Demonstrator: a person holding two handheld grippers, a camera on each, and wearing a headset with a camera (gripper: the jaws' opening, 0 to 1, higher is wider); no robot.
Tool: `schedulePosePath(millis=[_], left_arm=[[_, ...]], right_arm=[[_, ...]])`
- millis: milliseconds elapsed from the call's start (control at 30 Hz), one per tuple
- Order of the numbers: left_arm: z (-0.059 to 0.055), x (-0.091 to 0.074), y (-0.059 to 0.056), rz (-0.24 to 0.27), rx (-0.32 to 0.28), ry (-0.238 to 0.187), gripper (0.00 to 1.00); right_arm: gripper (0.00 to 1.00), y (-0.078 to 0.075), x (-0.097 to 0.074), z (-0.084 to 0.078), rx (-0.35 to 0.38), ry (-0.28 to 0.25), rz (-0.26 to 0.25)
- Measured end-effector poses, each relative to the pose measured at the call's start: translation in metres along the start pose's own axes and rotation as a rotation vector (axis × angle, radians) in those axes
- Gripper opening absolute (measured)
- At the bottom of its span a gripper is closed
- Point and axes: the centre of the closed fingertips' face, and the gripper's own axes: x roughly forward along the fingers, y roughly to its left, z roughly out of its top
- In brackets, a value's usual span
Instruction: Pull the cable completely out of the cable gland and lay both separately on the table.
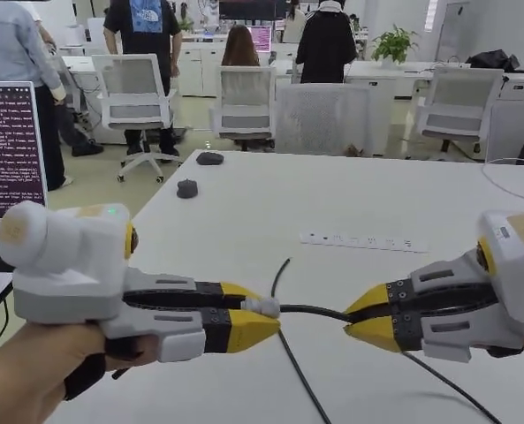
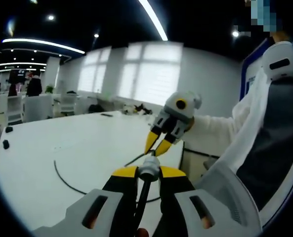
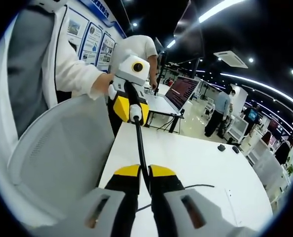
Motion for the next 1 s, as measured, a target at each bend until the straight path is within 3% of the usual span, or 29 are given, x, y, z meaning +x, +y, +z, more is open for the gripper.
schedulePosePath(millis=[433, 533, 733, 1000], left_arm=[[0.000, 0.006, -0.004, -0.017, -0.001, 0.005, 0.16], [0.001, 0.009, -0.006, -0.024, -0.003, -0.004, 0.16], [-0.003, 0.019, -0.011, -0.045, -0.030, -0.007, 0.16], [-0.006, 0.014, -0.015, -0.060, -0.018, 0.019, 0.16]], right_arm=[[0.05, 0.002, -0.002, -0.004, 0.020, 0.004, 0.002], [0.12, 0.003, -0.005, -0.002, 0.031, -0.002, 0.007], [0.21, 0.008, 0.001, 0.019, 0.003, -0.043, 0.035], [0.17, 0.005, 0.021, 0.032, -0.045, -0.044, 0.037]])
